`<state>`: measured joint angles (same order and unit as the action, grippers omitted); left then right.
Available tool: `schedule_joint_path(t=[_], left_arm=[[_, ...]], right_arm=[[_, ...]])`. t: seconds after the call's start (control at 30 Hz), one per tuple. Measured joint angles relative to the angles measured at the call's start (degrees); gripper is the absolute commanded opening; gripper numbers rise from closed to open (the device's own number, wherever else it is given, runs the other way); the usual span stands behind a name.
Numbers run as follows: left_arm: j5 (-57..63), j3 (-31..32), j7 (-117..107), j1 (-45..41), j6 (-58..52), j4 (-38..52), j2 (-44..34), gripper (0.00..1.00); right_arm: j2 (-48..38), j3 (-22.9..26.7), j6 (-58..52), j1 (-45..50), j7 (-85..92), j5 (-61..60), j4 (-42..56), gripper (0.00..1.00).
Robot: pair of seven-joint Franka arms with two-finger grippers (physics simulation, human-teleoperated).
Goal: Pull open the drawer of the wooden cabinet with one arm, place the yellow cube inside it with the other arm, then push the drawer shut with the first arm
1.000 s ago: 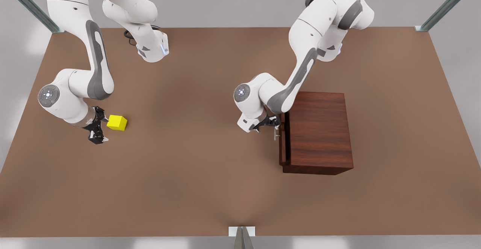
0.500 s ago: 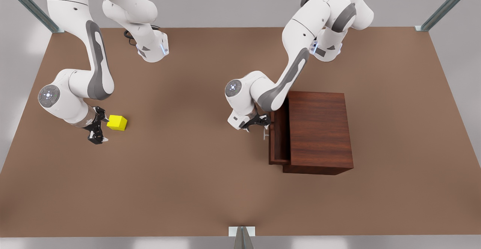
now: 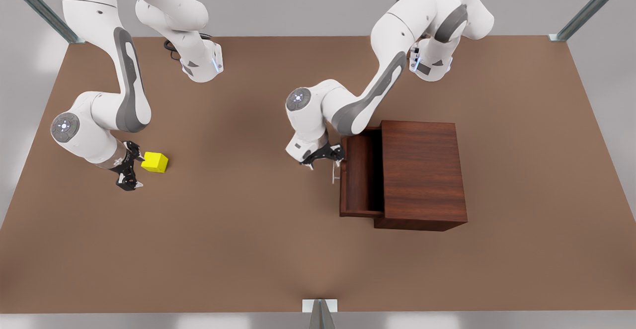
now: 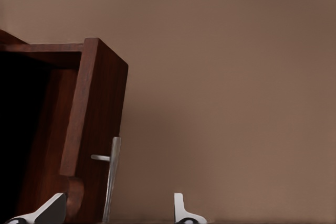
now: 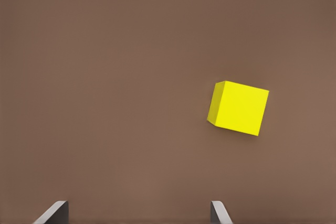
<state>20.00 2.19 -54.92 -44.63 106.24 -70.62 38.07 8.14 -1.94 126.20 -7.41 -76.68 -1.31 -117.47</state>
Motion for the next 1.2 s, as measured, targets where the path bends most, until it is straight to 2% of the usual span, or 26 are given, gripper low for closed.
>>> schedule_joint_path(t=[0.07, 0.17, 0.2, 0.23, 0.27, 0.33, 0.5, 0.9, 1.2], left_arm=[[-2.5, 0.1, 2.9, 8.1, -4.7, -0.4, -7.4, 1.0], [-10.7, 0.0, 9.4, 29.2, -11.1, -3.0, -17.8, 1.0], [-13.6, 0.0, 11.8, 35.0, -10.5, -12.1, -25.2, 1.0], [-15.3, 0.1, 14.1, 38.7, -8.7, -21.8, -31.7, 1.0], [-16.4, 0.1, 16.3, 41.1, -7.7, -25.2, -33.9, 1.0], [-17.8, 0.1, 20.2, 44.0, -8.3, -23.4, -34.7, 1.0], [-19.1, 1.7, 26.2, 44.7, -13.5, -20.0, -35.7, 1.0], [-18.5, 2.1, 34.6, 32.3, -17.7, -19.9, -35.8, 1.0], [-18.3, 2.0, 38.2, 37.5, -17.8, -20.0, -35.7, 1.0]], right_arm=[[0.1, 0.0, -0.1, 0.1, -0.2, 0.0, -0.2, 1.0], [-2.4, 0.1, 1.6, -0.2, -0.4, 0.0, -6.2, 1.0], [-3.4, 0.1, 2.7, -0.5, -0.5, 0.3, -8.8, 1.0], [-4.0, 0.1, 3.7, -1.0, -0.5, 0.7, -10.5, 1.0], [-4.3, 0.2, 4.5, -1.7, -0.5, 1.1, -11.9, 1.0], [-4.4, 0.2, 6.2, -3.2, -0.6, 1.6, -14.7, 1.0], [-2.8, 0.2, 10.8, -6.4, -0.8, 1.7, -17.1, 1.0], [2.4, 0.1, 23.3, -7.3, -1.2, 1.5, -20.9, 1.0], [3.1, 0.0, 27.7, -7.8, -1.2, 2.5, -23.5, 1.0]])
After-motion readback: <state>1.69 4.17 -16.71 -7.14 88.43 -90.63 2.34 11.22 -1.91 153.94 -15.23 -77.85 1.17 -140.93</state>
